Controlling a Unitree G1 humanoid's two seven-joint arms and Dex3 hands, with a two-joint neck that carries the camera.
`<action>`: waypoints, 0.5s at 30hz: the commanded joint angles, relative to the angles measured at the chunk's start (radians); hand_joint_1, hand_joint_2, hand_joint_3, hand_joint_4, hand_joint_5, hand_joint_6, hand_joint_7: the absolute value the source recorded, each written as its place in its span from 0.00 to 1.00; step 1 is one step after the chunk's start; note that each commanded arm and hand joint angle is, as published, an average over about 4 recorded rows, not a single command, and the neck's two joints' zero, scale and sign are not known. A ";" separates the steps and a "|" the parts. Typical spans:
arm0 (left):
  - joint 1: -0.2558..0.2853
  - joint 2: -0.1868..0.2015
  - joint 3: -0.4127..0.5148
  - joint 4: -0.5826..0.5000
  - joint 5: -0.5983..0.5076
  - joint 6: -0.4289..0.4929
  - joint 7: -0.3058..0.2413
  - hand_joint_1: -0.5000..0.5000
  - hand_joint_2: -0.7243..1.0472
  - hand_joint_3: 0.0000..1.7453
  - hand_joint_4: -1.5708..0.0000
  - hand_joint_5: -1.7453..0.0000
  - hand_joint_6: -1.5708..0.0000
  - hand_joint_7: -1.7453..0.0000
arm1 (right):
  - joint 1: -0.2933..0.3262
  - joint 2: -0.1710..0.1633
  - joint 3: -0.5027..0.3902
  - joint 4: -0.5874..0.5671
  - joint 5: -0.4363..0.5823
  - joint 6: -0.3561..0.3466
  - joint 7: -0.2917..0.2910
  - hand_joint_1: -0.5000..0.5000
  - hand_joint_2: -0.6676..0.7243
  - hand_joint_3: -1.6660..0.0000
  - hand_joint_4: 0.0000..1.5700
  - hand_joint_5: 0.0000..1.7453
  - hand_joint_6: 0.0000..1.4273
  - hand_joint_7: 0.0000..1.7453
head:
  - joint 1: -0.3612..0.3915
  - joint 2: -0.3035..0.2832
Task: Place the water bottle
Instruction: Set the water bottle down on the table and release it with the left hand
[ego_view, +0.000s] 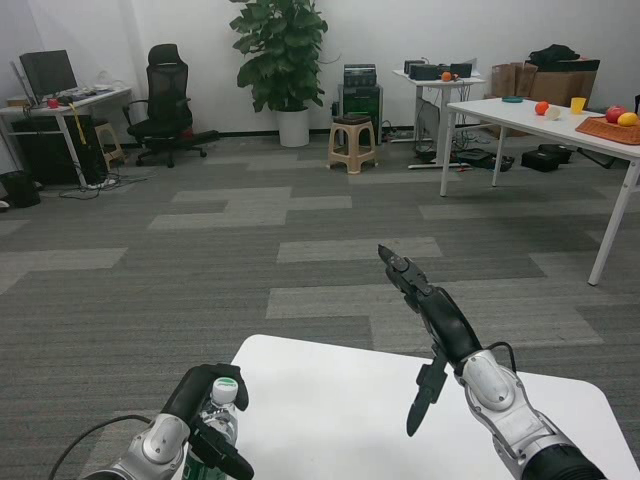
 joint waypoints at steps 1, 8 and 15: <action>-0.020 0.018 -0.009 -0.019 -0.014 0.001 -0.004 0.36 0.25 0.05 0.36 0.00 0.25 0.04 | -0.010 0.001 0.001 -0.006 0.006 -0.006 -0.008 0.21 0.86 1.00 0.00 0.00 0.00 0.00 | 0.000 0.000; -0.022 0.017 -0.014 -0.027 -0.026 0.001 -0.007 0.36 0.25 0.05 0.36 0.00 0.28 0.04 | -0.010 0.000 0.001 -0.006 0.006 -0.006 -0.008 0.21 0.86 1.00 0.00 0.00 0.00 0.00 | 0.001 -0.004; -0.022 0.017 -0.017 -0.042 -0.036 -0.006 -0.016 0.34 0.25 0.05 0.45 0.00 0.35 0.06 | -0.010 -0.002 0.002 -0.006 0.006 -0.006 -0.008 0.21 0.86 1.00 0.00 0.00 0.00 0.00 | 0.002 -0.008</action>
